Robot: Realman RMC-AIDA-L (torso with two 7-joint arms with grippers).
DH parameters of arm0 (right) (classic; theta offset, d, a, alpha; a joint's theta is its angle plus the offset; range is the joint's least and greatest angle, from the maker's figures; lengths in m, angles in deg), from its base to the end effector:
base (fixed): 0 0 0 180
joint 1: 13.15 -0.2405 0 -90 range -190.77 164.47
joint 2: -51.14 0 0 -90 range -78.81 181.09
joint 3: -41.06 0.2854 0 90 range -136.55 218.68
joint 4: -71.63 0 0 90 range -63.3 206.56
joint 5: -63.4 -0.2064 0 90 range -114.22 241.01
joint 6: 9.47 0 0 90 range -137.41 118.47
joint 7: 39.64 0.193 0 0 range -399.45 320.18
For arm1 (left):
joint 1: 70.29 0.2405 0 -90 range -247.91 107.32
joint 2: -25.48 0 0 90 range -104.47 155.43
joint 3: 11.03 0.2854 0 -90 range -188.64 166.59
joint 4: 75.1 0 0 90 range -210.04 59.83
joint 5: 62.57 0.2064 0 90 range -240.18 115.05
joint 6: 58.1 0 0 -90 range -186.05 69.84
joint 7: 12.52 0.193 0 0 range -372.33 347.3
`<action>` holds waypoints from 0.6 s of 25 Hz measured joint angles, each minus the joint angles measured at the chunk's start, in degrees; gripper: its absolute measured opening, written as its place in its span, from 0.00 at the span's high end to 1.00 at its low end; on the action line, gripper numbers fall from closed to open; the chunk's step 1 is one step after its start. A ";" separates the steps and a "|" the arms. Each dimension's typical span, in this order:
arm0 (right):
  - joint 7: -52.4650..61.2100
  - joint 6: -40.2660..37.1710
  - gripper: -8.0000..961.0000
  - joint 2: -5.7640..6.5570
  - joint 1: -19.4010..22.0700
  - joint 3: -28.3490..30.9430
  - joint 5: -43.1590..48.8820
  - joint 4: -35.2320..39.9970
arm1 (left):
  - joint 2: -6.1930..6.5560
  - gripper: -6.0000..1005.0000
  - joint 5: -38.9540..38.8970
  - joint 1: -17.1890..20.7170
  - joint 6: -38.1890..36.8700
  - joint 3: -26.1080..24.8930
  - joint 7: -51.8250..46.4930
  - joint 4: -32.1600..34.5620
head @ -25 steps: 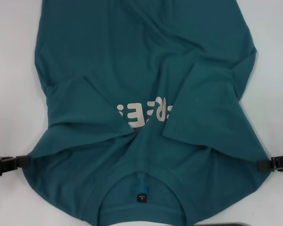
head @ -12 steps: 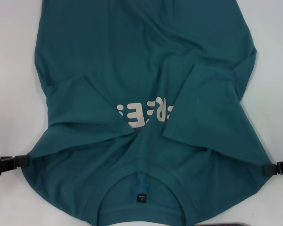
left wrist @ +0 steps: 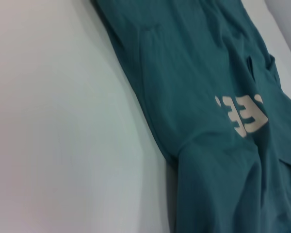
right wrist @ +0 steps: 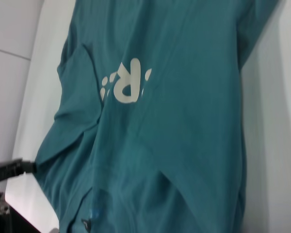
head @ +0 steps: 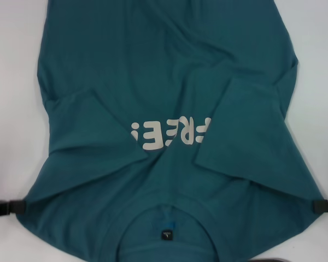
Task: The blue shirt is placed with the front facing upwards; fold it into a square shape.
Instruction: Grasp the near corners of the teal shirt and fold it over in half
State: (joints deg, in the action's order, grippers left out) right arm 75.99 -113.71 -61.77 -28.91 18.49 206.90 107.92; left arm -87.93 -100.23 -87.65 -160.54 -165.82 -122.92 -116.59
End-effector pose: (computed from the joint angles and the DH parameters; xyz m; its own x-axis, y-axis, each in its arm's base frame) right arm 0.3950 0.2074 -0.0175 0.1001 -0.9717 -0.2138 -0.9783 -0.1353 0.1570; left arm -0.3945 0.2313 -0.0084 0.2827 0.9307 0.2322 0.9533 -0.2994 0.0393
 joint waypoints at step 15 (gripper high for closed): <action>-5.74 -3.28 0.95 0.23 5.91 7.21 -0.05 0.25 | 0.16 0.94 3.92 1.44 -5.04 0.44 0.32 0.35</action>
State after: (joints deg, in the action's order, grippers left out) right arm 70.25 -116.99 -61.54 -23.00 25.70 206.85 108.17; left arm -87.77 -96.31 -86.21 -165.58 -165.38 -122.60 -116.24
